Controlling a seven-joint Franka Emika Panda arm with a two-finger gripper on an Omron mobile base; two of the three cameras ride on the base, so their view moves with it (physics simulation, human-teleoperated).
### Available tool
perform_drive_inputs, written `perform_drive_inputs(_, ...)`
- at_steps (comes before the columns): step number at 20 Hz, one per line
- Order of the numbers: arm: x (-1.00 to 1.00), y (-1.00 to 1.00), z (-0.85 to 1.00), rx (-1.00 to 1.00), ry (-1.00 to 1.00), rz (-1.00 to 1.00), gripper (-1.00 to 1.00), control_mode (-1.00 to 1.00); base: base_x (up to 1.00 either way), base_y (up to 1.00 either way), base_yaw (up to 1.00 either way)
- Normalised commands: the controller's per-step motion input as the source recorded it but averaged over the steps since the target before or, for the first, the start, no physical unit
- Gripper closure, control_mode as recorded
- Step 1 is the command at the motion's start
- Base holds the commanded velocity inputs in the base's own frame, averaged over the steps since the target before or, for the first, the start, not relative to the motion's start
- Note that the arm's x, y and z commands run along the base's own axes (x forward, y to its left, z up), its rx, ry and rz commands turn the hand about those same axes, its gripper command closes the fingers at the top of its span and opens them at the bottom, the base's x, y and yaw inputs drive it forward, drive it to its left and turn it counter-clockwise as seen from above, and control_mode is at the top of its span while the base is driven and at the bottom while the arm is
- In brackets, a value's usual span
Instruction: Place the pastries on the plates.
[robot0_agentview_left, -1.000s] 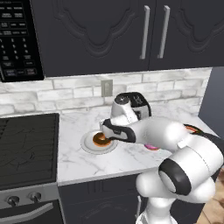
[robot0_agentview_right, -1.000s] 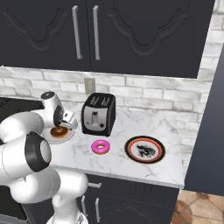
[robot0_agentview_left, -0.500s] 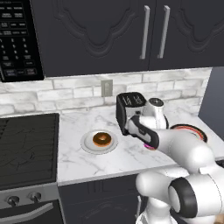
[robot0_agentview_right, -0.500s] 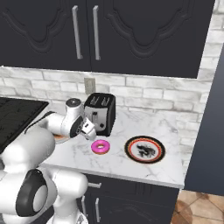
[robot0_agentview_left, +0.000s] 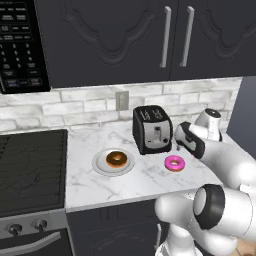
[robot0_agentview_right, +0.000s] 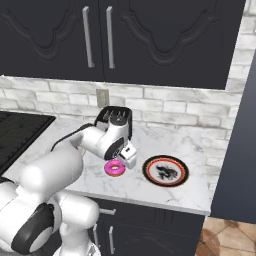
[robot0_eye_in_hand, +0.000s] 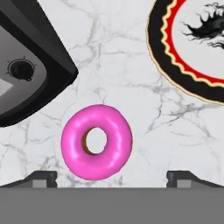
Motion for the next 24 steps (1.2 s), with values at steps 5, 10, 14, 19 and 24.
perform_drive_inputs(5, 0.01, -0.13, -0.03, -0.01, 0.00, 0.04, -1.00, -1.00, 0.00, 0.00, 0.00)
perform_drive_inputs(10, 0.06, 0.00, -0.22, -0.03, 0.03, 0.04, -1.00, -1.00, 0.00, 0.00, 0.00)
perform_drive_inputs(14, 0.05, 0.00, -0.29, 0.00, 0.03, 0.05, -1.00, -1.00, 0.00, 0.00, 0.00)
perform_drive_inputs(19, 0.06, 0.00, -0.28, 0.00, 0.02, 0.04, -1.00, -1.00, 0.00, 0.00, 0.00)
perform_drive_inputs(24, 0.12, 0.03, -0.21, -0.01, 0.01, 0.03, -1.00, -1.00, 0.00, 0.00, 0.00)
